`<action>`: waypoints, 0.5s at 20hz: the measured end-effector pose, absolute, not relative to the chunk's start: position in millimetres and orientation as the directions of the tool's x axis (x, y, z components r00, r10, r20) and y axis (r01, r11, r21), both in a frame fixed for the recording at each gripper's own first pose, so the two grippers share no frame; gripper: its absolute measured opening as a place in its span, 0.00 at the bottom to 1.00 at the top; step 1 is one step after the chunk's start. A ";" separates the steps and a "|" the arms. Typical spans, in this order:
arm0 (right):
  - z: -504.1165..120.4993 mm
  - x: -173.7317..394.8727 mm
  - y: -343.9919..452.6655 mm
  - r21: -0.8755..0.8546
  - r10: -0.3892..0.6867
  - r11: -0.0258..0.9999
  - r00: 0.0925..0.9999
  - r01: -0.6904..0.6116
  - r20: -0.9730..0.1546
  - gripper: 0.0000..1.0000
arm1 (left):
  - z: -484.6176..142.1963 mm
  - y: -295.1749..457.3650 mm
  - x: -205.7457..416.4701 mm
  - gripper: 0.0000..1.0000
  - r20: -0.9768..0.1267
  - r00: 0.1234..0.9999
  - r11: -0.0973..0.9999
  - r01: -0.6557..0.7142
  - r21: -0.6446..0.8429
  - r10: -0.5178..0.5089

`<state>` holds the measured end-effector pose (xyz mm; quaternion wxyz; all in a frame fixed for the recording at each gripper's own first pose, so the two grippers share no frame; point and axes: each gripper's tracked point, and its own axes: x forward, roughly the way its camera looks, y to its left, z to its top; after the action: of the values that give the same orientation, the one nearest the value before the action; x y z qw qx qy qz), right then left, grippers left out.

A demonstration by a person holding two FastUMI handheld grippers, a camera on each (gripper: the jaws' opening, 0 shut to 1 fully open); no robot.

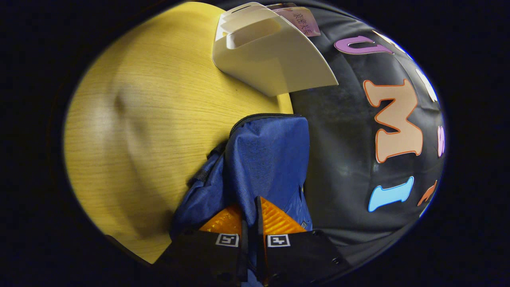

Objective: Open the schoolbag, grab two books from the bookshelf and put them into the schoolbag.

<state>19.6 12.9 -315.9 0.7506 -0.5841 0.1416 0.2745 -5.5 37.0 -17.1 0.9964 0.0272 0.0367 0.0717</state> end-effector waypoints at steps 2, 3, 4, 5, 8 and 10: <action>-314.9 22.8 13.6 -0.760 0.269 0.226 0.789 -0.610 -0.553 0.00 | -17.1 41.1 -7.6 1.00 -0.064 0.986 0.987 -0.151 0.062 0.155; -316.4 24.0 10.5 -0.724 0.258 0.277 0.775 -0.632 -0.578 0.00 | -17.4 42.8 -7.2 0.99 -0.067 0.985 0.986 -0.155 0.062 0.159; -315.2 22.0 9.6 -0.682 0.251 0.318 0.752 -0.658 -0.609 0.00 | -19.8 44.2 -7.1 0.99 -0.072 0.984 0.985 -0.159 0.061 0.164; -314.4 24.2 9.7 -0.645 0.243 0.356 0.733 -0.676 -0.635 0.00 | -22.0 45.8 -8.1 0.99 -0.076 0.983 0.985 -0.164 0.059 0.168; -296.5 26.8 12.3 -0.564 0.272 0.476 0.723 -0.675 -0.635 0.02 | -25.4 47.7 -5.7 0.99 -0.091 0.981 0.985 -0.164 0.060 0.169; -275.1 32.4 14.9 -0.532 0.293 0.534 0.734 -0.657 -0.613 0.00 | -24.6 48.4 -4.7 1.00 -0.087 0.982 0.985 -0.162 0.059 0.167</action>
<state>32.4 14.9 -275.1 0.8444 -0.3924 0.2322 0.2812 -4.7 48.4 -24.6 0.9952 0.0261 0.0460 0.0827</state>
